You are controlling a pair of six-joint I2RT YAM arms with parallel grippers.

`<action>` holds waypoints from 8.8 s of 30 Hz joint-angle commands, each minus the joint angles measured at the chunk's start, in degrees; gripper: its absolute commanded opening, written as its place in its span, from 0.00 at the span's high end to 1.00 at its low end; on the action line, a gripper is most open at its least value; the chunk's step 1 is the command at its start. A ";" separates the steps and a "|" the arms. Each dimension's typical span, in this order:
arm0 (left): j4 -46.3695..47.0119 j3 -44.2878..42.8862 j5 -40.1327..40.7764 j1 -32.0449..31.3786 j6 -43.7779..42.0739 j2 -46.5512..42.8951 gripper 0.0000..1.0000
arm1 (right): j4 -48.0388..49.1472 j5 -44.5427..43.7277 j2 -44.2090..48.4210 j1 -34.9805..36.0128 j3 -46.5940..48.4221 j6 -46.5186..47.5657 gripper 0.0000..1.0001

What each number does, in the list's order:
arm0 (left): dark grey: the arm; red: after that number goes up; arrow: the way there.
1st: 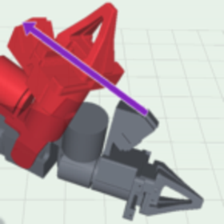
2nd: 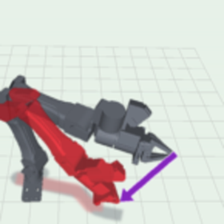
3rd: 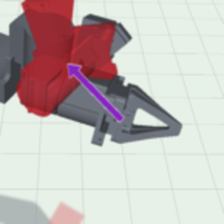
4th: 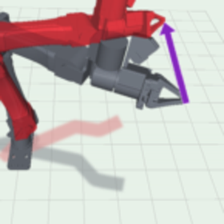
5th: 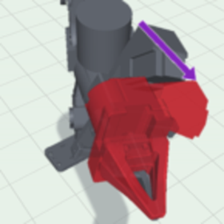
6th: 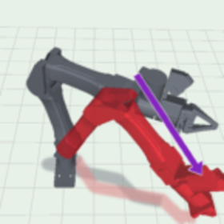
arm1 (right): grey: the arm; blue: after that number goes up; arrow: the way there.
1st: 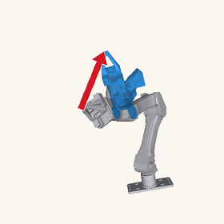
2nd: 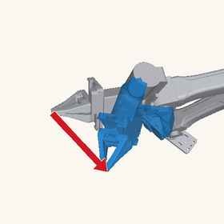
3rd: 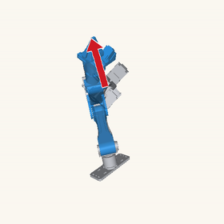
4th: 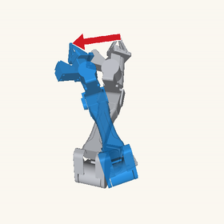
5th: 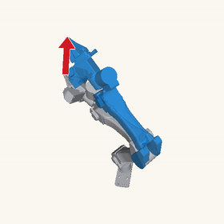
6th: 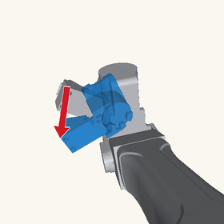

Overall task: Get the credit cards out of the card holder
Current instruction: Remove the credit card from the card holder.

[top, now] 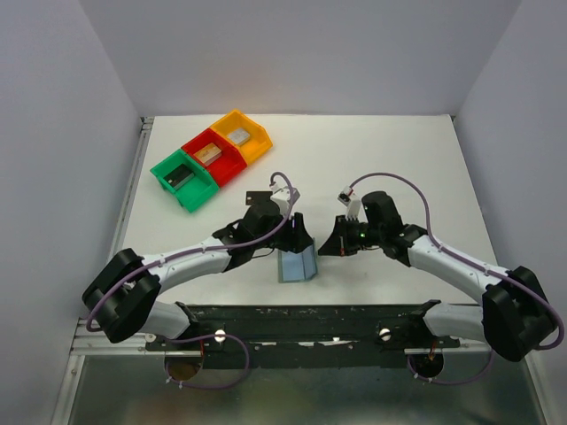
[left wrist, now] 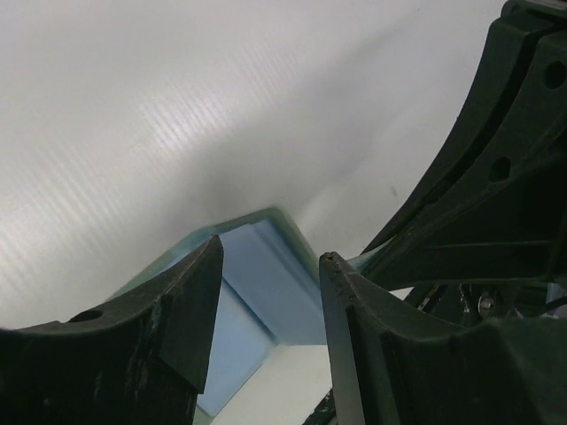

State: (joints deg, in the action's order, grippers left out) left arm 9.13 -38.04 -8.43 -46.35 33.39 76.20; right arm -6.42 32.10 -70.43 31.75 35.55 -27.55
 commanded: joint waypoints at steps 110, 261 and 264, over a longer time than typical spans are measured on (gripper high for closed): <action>-8.86 -12.86 7.89 -1.90 -2.37 18.29 0.47 | 9.22 0.07 -1.80 1.21 -5.05 -4.35 0.76; 2.12 10.53 10.10 -1.82 5.20 4.74 0.88 | 47.46 15.28 -30.20 -1.69 -8.57 -24.75 0.67; 2.12 10.44 10.18 -1.82 5.20 4.92 0.95 | 45.79 14.93 -28.97 -1.78 -8.65 -23.96 0.67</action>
State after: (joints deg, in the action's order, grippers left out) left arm 13.63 -28.86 -0.21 -48.03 38.59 81.43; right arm 41.69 48.38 -102.17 29.93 27.16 -53.49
